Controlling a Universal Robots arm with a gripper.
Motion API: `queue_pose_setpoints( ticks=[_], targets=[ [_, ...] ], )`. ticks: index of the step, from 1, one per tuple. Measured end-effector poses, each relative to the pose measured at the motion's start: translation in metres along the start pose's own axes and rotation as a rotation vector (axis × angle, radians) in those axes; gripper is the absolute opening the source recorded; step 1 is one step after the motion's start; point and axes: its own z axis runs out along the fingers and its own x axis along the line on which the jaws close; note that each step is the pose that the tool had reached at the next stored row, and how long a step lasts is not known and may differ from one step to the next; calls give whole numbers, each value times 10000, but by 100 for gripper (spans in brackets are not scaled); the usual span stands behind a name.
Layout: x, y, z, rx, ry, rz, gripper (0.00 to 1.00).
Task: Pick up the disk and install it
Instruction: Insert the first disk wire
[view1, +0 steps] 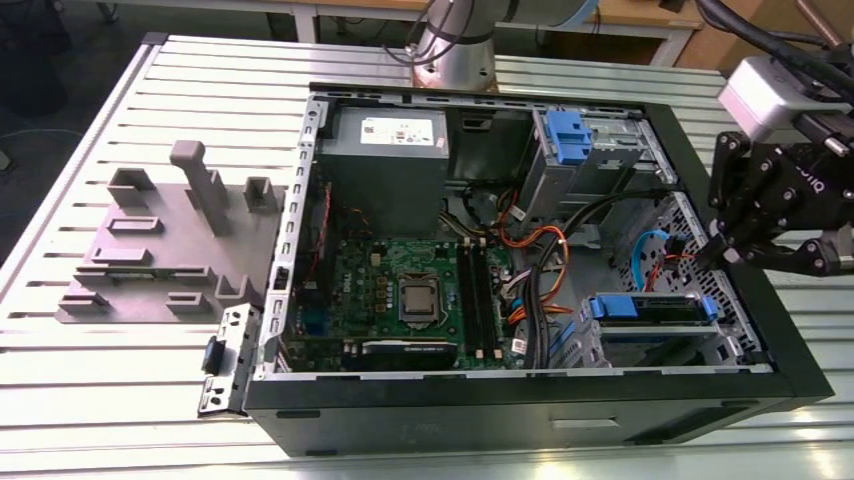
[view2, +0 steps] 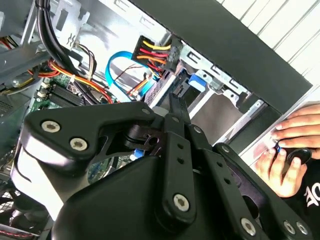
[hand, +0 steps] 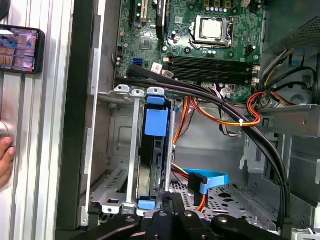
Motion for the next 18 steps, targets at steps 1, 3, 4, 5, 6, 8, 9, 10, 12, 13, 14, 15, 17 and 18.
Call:
queue_pose_setpoints(
  ticks=[1,3,4,5,6,8,9,10,12,13,14,15,17,18],
  targets=[
    [0,0,0,0,2,0,11],
    [0,-1,3,0,1,-1,17],
    [0,-1,4,0,1,0,23],
    [0,-2,5,0,1,-2,29],
    [0,-3,6,0,1,-16,29],
    [0,-6,8,0,3,-151,36],
    [0,-6,9,0,5,-262,36],
    [0,-7,10,0,5,-391,36],
    [0,-22,15,0,2,-483,36],
    [-3,-36,17,-2,2,-487,36],
    [-8,-55,20,-6,2,-486,36],
    [-14,-72,20,-9,5,-487,36],
    [-30,-101,25,-11,4,-487,36],
    [-39,-112,28,-11,3,-488,36]
  ],
)
